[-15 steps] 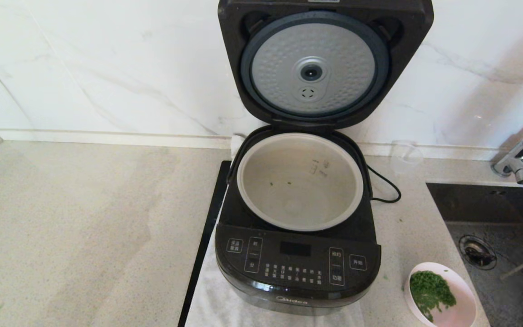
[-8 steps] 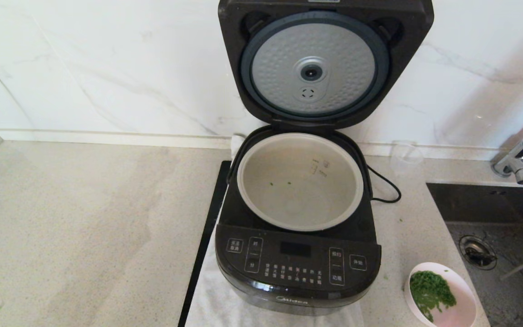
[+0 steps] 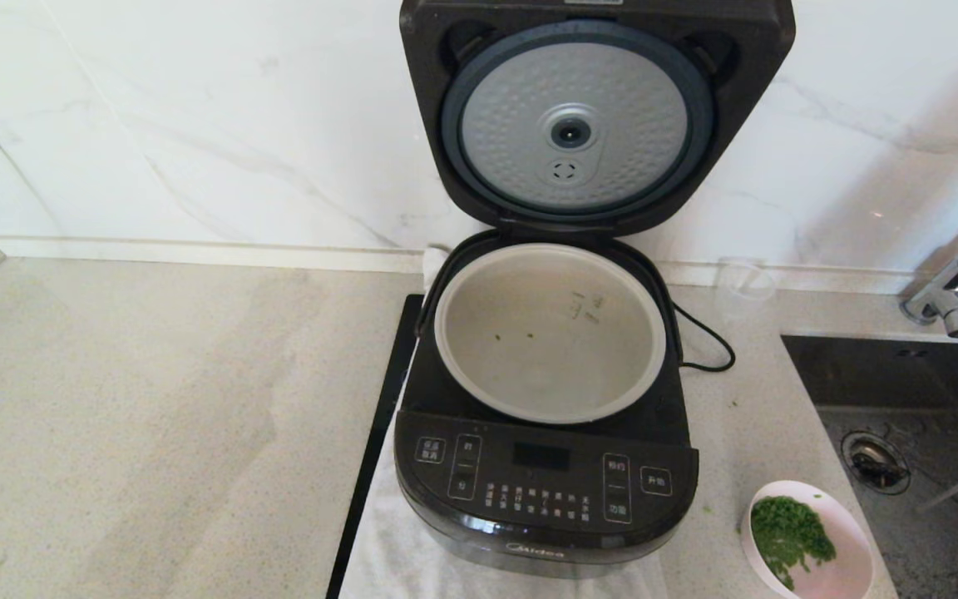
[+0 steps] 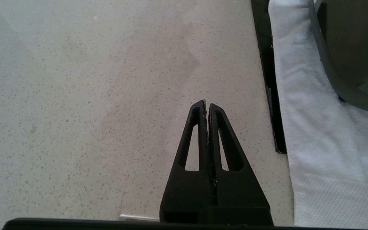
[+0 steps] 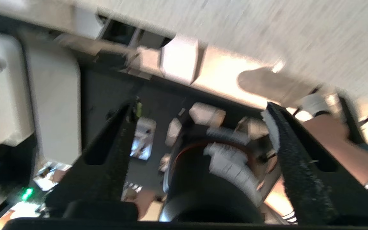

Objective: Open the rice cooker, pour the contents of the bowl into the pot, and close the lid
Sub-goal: Fill a bowl with water from the tap

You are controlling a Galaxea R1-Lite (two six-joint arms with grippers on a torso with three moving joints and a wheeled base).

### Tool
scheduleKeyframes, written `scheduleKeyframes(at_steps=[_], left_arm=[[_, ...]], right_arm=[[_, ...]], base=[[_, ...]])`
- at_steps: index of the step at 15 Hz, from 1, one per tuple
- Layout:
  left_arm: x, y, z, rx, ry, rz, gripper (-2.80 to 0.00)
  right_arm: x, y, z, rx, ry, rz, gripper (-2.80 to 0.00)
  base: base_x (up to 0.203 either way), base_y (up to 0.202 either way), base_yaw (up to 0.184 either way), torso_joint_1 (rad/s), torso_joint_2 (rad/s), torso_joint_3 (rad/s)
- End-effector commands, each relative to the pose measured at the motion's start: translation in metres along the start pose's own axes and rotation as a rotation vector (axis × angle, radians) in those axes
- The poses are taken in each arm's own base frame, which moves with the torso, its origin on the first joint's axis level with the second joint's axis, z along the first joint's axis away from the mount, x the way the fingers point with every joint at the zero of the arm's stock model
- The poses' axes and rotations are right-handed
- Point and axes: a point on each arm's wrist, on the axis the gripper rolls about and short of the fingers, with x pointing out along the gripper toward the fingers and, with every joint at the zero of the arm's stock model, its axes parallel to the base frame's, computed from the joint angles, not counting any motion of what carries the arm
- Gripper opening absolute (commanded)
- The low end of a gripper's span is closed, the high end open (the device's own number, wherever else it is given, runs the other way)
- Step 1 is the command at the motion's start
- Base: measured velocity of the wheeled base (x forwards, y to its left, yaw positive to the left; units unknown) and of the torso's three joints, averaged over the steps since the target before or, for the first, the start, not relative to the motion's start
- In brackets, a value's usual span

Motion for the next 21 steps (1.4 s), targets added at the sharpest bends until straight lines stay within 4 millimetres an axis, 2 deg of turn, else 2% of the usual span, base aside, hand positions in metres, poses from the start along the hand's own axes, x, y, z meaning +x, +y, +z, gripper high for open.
scheduleKeyframes(at_steps=[1, 10, 13, 21], left_arm=[[0.0, 0.0, 0.0, 0.0, 0.0, 0.0, -2.8], [0.0, 0.0, 0.0, 0.0, 0.0, 0.0, -2.8], [0.0, 0.0, 0.0, 0.0, 0.0, 0.0, -2.8], [0.0, 0.0, 0.0, 0.0, 0.0, 0.0, -2.8]], right_arm=[[0.008, -0.001, 0.009, -0.011, 0.042, -0.012, 0.0], [0.008, -0.006, 0.066, 0.11, -0.061, -0.056, 0.0], [0.006, -0.006, 0.072, 0.127, -0.078, -0.056, 0.0], [0.012, -0.016, 0.109, 0.219, -0.145, -0.069, 0.0]], base=[[0.0, 0.0, 0.0, 0.0, 0.0, 0.0], [0.0, 0.0, 0.0, 0.0, 0.0, 0.0], [0.0, 0.0, 0.0, 0.0, 0.0, 0.0], [0.0, 0.0, 0.0, 0.0, 0.0, 0.0]])
